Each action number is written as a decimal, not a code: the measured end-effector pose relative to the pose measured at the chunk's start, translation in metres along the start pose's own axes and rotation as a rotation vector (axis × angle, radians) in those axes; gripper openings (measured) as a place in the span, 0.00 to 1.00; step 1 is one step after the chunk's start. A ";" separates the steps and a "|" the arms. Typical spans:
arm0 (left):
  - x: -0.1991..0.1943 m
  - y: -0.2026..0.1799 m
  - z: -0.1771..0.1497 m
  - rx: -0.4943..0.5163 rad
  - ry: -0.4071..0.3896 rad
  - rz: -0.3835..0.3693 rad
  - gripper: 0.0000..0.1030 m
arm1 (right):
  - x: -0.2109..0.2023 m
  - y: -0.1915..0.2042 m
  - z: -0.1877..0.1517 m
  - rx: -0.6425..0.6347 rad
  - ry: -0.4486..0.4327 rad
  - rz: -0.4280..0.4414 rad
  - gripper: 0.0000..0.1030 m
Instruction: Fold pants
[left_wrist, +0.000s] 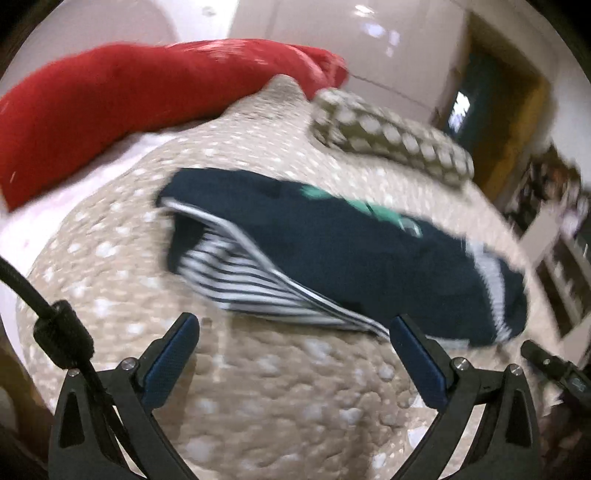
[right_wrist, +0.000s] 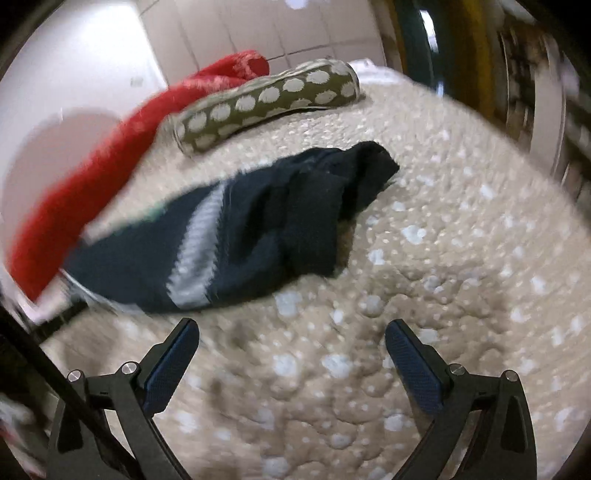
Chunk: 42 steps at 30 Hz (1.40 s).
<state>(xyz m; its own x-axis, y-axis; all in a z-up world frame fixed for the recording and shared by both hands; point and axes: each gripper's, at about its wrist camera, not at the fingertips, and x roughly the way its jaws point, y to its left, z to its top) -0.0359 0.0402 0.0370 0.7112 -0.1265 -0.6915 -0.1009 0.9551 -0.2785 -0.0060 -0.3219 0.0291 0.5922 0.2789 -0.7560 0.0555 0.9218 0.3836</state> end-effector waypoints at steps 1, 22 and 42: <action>-0.004 0.011 0.004 -0.049 0.001 -0.022 1.00 | 0.005 -0.007 0.011 0.045 0.009 0.038 1.00; -0.038 0.046 0.016 -0.247 0.038 -0.111 1.00 | 0.007 -0.064 0.044 0.310 -0.020 0.094 0.17; 0.044 -0.015 0.032 -0.320 0.340 -0.339 0.68 | -0.063 -0.053 -0.003 0.101 -0.109 0.020 0.53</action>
<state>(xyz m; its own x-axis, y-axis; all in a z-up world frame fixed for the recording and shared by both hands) 0.0191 0.0290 0.0323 0.4822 -0.5410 -0.6891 -0.1489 0.7245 -0.6730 -0.0485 -0.3881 0.0548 0.6776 0.2610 -0.6876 0.1205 0.8829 0.4538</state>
